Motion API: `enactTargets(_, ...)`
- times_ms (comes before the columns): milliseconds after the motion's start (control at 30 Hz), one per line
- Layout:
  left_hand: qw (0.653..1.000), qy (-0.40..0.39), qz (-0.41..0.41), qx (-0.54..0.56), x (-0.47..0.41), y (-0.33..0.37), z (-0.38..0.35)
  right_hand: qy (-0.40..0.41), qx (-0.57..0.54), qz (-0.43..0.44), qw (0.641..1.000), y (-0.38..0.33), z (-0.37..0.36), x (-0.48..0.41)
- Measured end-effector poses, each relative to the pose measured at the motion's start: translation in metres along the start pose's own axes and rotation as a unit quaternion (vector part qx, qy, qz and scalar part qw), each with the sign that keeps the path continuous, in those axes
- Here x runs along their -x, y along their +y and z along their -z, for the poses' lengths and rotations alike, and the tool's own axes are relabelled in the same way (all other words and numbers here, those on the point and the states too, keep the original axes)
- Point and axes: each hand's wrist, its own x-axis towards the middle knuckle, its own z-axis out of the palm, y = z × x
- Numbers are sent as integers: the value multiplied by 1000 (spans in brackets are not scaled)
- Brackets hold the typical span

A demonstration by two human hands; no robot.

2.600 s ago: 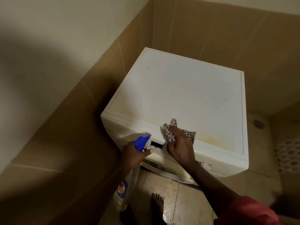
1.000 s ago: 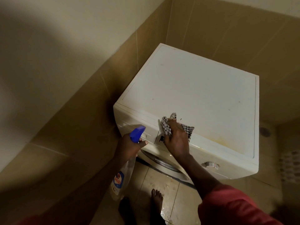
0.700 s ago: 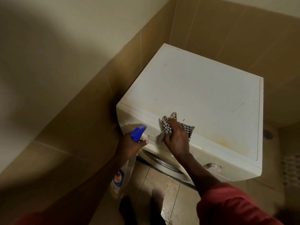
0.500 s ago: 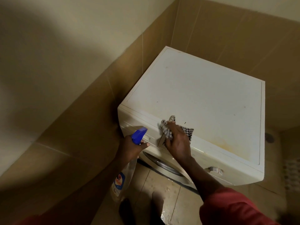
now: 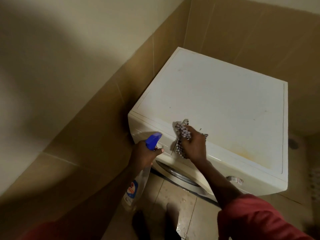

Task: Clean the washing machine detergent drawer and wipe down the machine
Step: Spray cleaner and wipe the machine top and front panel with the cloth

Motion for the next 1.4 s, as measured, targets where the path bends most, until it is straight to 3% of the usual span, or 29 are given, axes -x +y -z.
enactTargets(100,1000,7,-8,-7,-6,2,0,18,-106,-115,988,-4,9,-13)
enactTargets(233,1000,8,-16,-6,-12,6,-6,53,-167,-147,974,-5,9,-7)
enactTargets(367,1000,-6,-1,13,-14,7,-8,46,-140,-116,982,-3,11,-4)
enactTargets(500,999,1,26,30,-12,3,-4,-39,-24,-2,999,3,1,5)
enactTargets(600,996,32,63,50,-12,-2,3,-86,53,98,990,3,-17,-2)
enactTargets(800,997,45,52,25,-10,-10,16,-137,120,203,962,-3,-41,19)
enactTargets(967,998,47,48,-4,-15,-14,26,-105,118,138,978,-8,-45,-20)
enactTargets(1167,998,43,42,-16,-9,-20,28,-117,127,225,959,-3,-31,4)
enactTargets(1333,998,34,56,6,-9,-19,29,-91,105,130,982,-11,-36,-18)
enactTargets(1400,997,42,53,20,-8,-16,28,-93,94,129,983,-11,-32,-12)
